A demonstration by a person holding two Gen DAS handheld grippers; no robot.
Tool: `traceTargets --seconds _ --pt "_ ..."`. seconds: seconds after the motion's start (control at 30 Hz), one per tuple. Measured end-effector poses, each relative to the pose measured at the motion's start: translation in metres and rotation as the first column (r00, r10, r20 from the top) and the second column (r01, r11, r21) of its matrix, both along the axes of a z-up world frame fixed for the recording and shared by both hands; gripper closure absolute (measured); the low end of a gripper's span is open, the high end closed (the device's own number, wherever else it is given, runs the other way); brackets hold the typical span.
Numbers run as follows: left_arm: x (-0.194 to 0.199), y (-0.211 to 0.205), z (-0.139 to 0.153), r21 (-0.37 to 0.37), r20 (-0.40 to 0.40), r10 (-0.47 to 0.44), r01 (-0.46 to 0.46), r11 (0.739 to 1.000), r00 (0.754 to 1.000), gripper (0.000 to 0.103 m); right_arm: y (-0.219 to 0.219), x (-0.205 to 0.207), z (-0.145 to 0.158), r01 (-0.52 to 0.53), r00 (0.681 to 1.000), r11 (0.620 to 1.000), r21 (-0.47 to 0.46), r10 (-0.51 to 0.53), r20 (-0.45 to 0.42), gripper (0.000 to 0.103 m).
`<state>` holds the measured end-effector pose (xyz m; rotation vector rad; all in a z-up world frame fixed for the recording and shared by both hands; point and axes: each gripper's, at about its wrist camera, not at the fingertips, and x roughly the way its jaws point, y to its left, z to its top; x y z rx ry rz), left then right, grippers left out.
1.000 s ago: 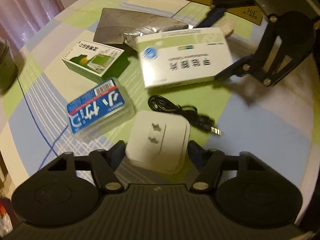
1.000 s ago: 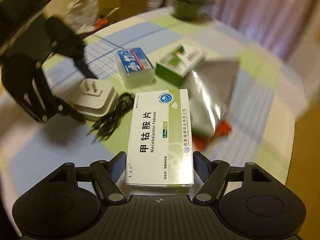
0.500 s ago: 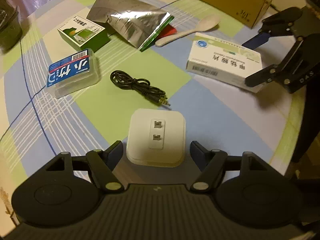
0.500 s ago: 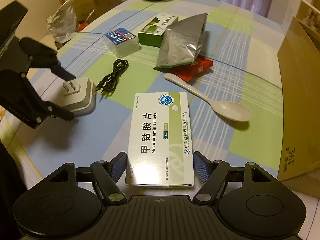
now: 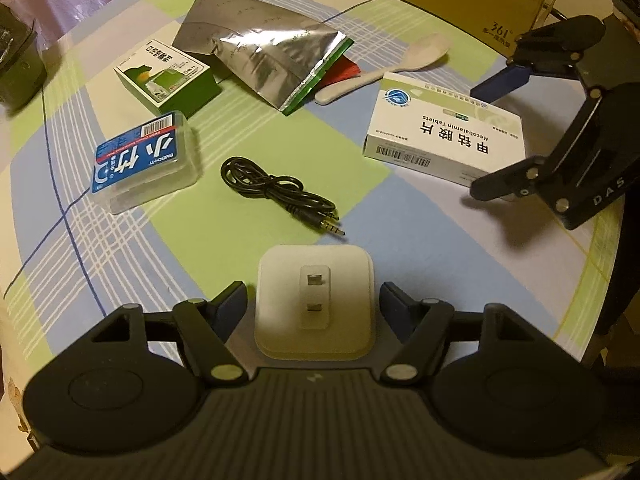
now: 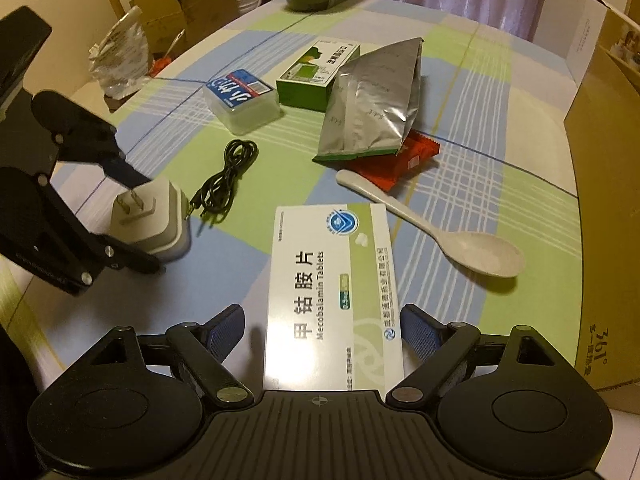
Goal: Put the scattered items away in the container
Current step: 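Grasp the white plug adapter with the left tool while the right tool grasps the Mecobalamin box, then carry the plug adapter and Mecobalamin box with both tools over the cardboard box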
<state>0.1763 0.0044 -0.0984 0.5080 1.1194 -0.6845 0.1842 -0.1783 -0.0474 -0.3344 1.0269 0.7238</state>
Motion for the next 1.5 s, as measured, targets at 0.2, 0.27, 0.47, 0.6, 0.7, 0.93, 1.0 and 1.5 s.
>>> traceTargets --seconds 0.2,0.27,0.47,0.6,0.7,0.93,1.0,1.5 --pt "-0.002 -0.001 0.000 0.011 -0.017 0.015 -0.015 1.000 1.000 0.043 0.000 0.005 0.001 0.033 0.999 0.999 0.020 -0.033 0.000 0.013" --pt "-0.003 0.001 0.001 -0.002 -0.018 0.033 -0.033 0.999 0.999 0.043 0.002 0.008 0.001 0.041 0.999 0.999 0.022 -0.041 0.000 0.013" --pt "-0.006 0.005 0.002 -0.017 -0.032 0.082 -0.082 0.996 0.996 0.043 0.012 0.011 -0.004 0.020 1.000 1.000 -0.014 -0.020 0.016 0.031" --pt "-0.010 0.004 0.003 -0.027 -0.035 0.098 -0.099 0.995 0.995 0.043 0.011 0.006 -0.002 0.014 0.999 0.999 -0.043 -0.012 0.043 0.030" --pt "-0.012 0.004 0.007 -0.033 -0.032 0.116 -0.117 0.993 0.993 0.043 0.005 0.003 0.006 0.035 0.998 0.999 -0.022 -0.034 0.051 0.030" --pt "-0.015 0.001 0.027 -0.052 -0.009 0.173 -0.173 0.984 0.985 0.043 -0.009 -0.005 0.032 0.080 0.995 0.997 0.021 -0.081 0.064 0.030" --pt "-0.018 -0.003 0.034 -0.060 -0.002 0.185 -0.185 0.981 0.983 0.043 -0.012 -0.008 0.039 0.085 0.994 0.996 0.030 -0.087 0.070 0.030" --pt "-0.058 -0.036 0.074 -0.132 -0.002 0.351 -0.348 0.928 0.936 0.043 -0.056 -0.029 0.093 0.180 0.975 0.978 0.106 -0.191 0.110 0.030"
